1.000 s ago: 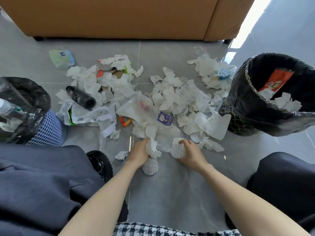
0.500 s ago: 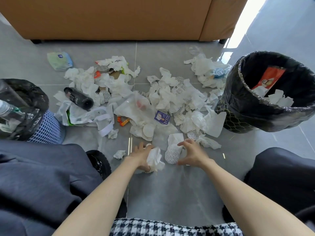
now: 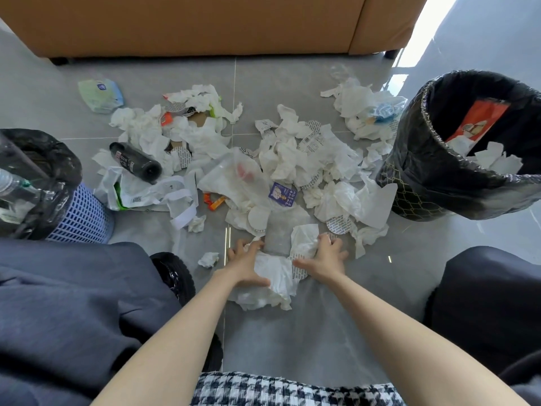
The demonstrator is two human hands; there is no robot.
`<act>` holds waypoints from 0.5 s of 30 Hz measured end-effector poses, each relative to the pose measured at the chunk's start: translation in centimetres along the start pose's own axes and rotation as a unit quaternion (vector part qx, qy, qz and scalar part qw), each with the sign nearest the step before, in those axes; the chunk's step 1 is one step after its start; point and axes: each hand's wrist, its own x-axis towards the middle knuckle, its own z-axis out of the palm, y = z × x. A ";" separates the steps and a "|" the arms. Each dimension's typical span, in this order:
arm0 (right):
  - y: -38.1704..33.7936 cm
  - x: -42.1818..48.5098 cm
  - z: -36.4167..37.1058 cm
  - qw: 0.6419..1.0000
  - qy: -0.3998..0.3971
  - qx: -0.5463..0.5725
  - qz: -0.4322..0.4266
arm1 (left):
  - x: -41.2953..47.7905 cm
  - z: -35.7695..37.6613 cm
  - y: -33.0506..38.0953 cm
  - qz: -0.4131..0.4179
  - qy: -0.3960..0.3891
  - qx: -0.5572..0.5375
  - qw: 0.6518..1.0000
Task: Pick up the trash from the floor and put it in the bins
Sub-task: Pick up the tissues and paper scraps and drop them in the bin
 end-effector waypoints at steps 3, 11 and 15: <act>-0.4 -0.4 0.7 0.999 0.019 -0.031 -0.009 | 0.1 1.0 0.1 -0.003 0.032 0.040 0.999; 0.2 -0.5 1.5 0.999 0.022 -0.019 -0.020 | 1.0 1.4 0.0 -0.021 0.059 0.012 0.998; 0.3 -0.3 0.8 1.000 -0.001 0.015 -0.011 | 1.2 0.6 0.3 -0.048 0.060 0.011 0.997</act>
